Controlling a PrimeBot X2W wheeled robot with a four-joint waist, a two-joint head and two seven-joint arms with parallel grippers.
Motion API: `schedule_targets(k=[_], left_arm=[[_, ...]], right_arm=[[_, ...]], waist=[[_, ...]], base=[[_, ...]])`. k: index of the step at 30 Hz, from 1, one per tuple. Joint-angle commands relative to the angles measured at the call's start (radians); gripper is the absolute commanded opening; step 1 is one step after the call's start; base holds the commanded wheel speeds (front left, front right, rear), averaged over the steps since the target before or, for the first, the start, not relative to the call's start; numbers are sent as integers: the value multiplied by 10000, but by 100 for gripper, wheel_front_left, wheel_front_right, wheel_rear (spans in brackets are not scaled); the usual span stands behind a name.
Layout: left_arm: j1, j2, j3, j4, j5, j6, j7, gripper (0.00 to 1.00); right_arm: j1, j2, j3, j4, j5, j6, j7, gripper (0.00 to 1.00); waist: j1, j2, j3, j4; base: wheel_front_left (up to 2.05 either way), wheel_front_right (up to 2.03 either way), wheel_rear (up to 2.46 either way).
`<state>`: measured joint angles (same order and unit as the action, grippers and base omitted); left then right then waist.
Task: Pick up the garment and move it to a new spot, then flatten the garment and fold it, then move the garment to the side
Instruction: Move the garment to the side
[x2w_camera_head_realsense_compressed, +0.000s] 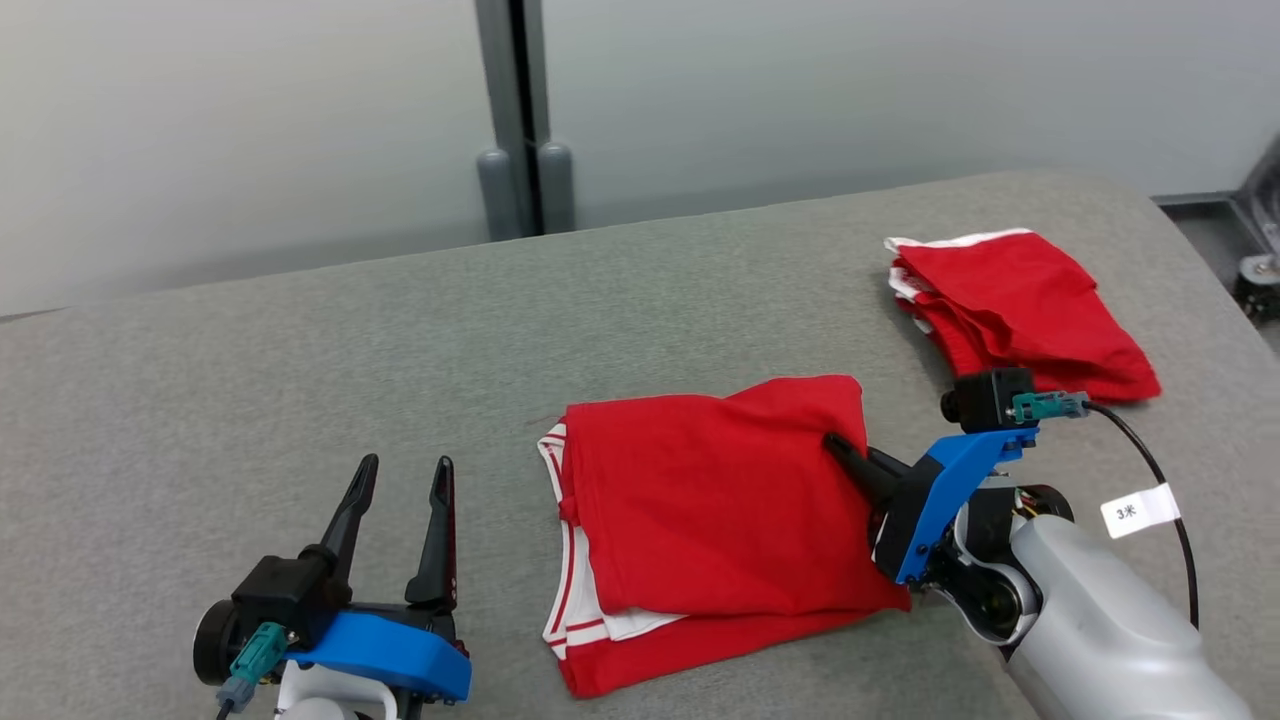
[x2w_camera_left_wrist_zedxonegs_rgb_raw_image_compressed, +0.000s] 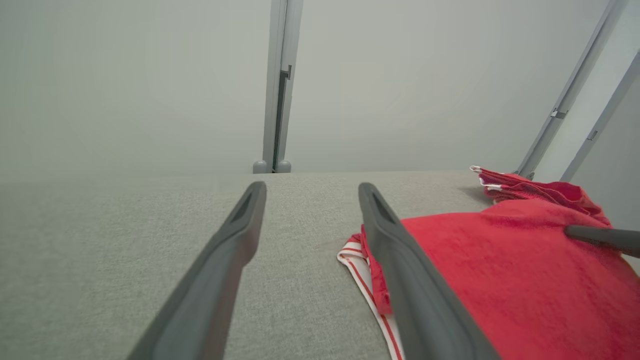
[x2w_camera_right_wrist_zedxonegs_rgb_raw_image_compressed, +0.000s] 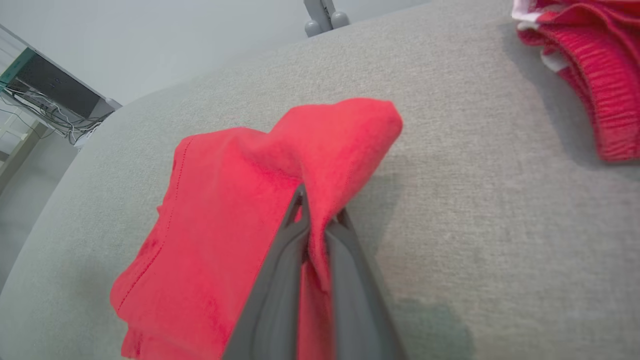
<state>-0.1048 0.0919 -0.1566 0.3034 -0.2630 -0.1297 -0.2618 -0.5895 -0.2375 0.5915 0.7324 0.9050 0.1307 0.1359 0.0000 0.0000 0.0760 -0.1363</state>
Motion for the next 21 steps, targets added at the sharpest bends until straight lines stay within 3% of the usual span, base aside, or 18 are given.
schedule_targets(k=[1, 9, 17, 21], left_arm=[[-149, 59, -62, 21, -7, -14, -42, 100], [-401, 186, -301, 71, 19, -14, -42, 100], [-944, 325, -543, 111, 69, -14, -42, 100], [-1319, 385, -663, 217, 91, -14, -42, 100]], right_arm=[[-77, -60, 26, -47, 69, 1, -106, 0], [-231, -114, 79, -102, 107, 1, -525, 0], [-1452, -76, 251, 71, -270, 1, -709, 0], [-2565, -418, 221, 92, -546, 1, -684, 0]], waist=[[0, 0, -156, -421], [0, 0, 138, -1359], [0, 0, 1086, -1301], [0, 0, 1852, -1032]], base=[[0, 0, 0], [0, 0, 0], [0, 0, 0], [0, 0, 0]])
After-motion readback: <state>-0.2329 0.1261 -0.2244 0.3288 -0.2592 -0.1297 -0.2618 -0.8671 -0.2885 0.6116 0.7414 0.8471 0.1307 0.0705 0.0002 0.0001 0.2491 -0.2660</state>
